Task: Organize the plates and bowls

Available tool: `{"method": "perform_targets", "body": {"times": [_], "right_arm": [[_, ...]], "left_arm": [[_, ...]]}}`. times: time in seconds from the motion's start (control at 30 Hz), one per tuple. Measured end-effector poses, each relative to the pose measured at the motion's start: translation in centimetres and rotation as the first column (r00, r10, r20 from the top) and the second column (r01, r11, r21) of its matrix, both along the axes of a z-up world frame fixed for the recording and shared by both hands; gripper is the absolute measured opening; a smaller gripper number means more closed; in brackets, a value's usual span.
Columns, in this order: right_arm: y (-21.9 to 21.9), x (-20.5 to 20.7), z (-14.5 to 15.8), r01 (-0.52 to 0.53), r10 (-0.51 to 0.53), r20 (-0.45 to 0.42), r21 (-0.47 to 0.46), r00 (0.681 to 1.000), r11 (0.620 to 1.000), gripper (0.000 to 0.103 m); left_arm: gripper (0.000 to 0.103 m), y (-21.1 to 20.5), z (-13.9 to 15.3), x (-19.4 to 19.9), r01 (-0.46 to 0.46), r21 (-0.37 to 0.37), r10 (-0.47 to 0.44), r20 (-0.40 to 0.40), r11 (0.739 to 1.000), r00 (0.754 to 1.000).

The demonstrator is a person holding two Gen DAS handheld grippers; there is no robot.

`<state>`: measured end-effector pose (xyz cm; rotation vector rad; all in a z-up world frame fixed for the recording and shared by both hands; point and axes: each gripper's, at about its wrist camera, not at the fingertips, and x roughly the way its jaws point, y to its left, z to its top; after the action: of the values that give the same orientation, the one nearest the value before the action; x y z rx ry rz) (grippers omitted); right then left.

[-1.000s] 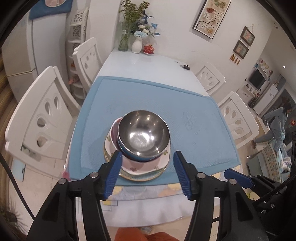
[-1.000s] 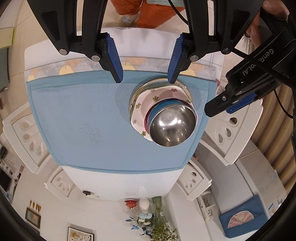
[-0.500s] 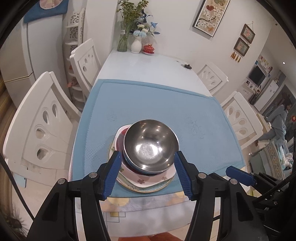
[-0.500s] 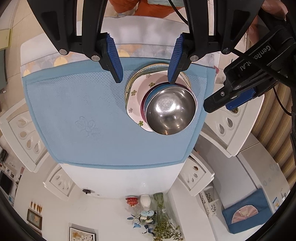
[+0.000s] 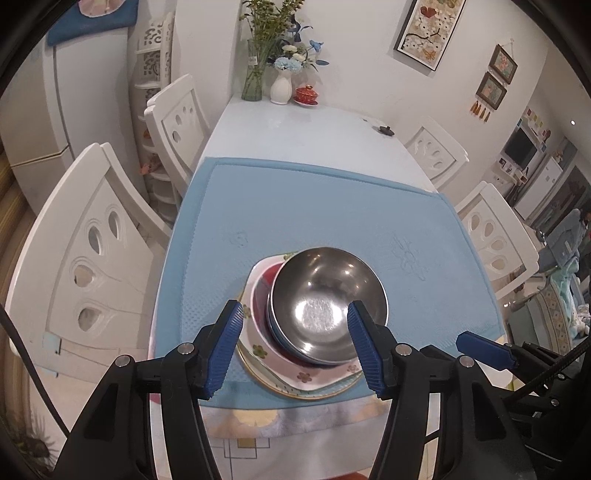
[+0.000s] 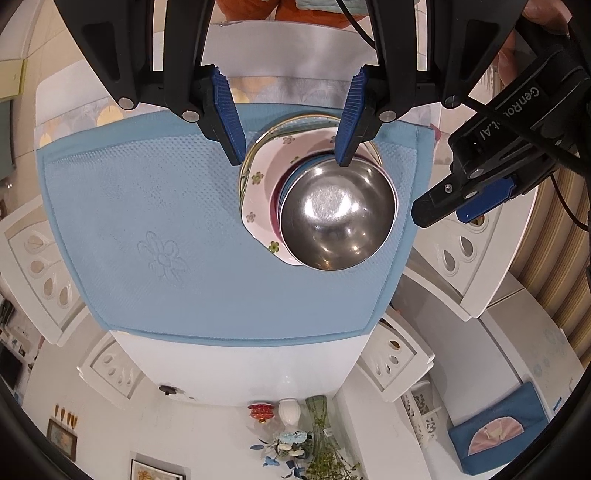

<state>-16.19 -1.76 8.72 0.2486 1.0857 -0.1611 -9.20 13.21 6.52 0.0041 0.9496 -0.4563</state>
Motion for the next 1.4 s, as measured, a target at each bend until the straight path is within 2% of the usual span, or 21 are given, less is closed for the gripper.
{"method": "perform_targets", "body": {"times": [0.4, 0.97, 1.4], "right_arm": [[-0.6, 2.0, -1.5, 0.011, -0.011, -0.041, 0.008, 0.999, 1.0, 0.048], [-2.4, 2.8, -2.0, 0.03, -0.031, -0.058, -0.013, 0.998, 0.999, 0.048], [-4.7, 3.2, -1.8, -0.013, 0.012, -0.066, -0.012, 0.998, 1.0, 0.049]], "left_arm": [[0.057, -0.8, -0.9, 2.1, 0.024, 0.061, -0.025, 0.007, 0.998, 1.0], [0.057, -2.9, -1.5, 3.3, 0.06, 0.046, -0.06, -0.006, 0.997, 0.998], [0.057, -4.7, -1.6, 3.4, 0.007, 0.042, -0.006, -0.022, 0.999, 1.0]]}}
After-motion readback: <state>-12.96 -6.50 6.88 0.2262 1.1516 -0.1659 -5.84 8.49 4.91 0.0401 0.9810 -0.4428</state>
